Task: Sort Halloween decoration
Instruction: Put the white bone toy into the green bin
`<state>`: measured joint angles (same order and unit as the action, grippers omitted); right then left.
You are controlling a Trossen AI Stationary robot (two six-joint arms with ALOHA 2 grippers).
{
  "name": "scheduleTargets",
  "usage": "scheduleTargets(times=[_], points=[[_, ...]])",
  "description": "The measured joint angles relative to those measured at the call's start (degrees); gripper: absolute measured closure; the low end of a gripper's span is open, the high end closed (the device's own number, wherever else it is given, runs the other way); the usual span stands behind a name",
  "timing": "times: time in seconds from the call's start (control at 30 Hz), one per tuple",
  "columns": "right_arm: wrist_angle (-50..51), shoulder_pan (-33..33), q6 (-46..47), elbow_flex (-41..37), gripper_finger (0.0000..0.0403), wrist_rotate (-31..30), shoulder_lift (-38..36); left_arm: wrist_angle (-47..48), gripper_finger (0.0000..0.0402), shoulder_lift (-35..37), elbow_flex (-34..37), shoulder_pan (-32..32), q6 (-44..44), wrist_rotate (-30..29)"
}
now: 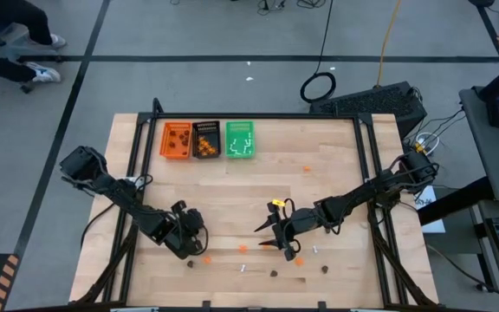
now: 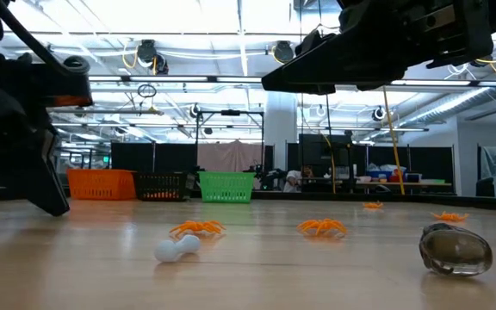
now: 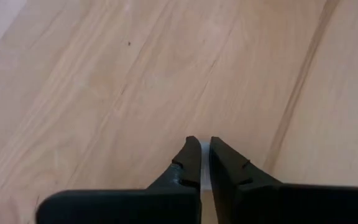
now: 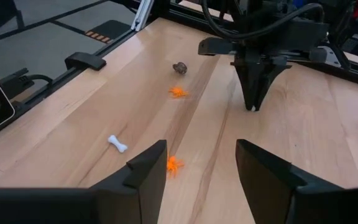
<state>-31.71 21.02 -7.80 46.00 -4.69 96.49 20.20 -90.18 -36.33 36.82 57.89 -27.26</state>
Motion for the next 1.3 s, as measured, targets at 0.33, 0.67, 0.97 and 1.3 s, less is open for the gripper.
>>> scheduleTargets(times=[0.33, 0.67, 0.97, 1.3], points=[[0.20, -0.02, 0.12, 0.00, 0.0227, 0.00, 0.00, -1.58, 0.0397, -1.84, -0.84, -0.02, -0.28, -1.35], [-8.99, 0.35, -3.07, 0.02, 0.0227, -1.99, 4.11, -8.52, 0.0399, 6.07, -3.06, -0.54, -4.40, -9.39], [-33.33, 1.83, -15.85, 0.19, 0.0208, -16.65, 15.15, -30.48, 0.0399, 8.55, -3.15, -1.83, -17.98, -11.26], [-31.04, -0.34, 5.00, 3.60, 0.0199, -9.29, 16.92, -42.60, 0.0401, 8.33, -3.13, -3.07, -28.30, -10.31]])
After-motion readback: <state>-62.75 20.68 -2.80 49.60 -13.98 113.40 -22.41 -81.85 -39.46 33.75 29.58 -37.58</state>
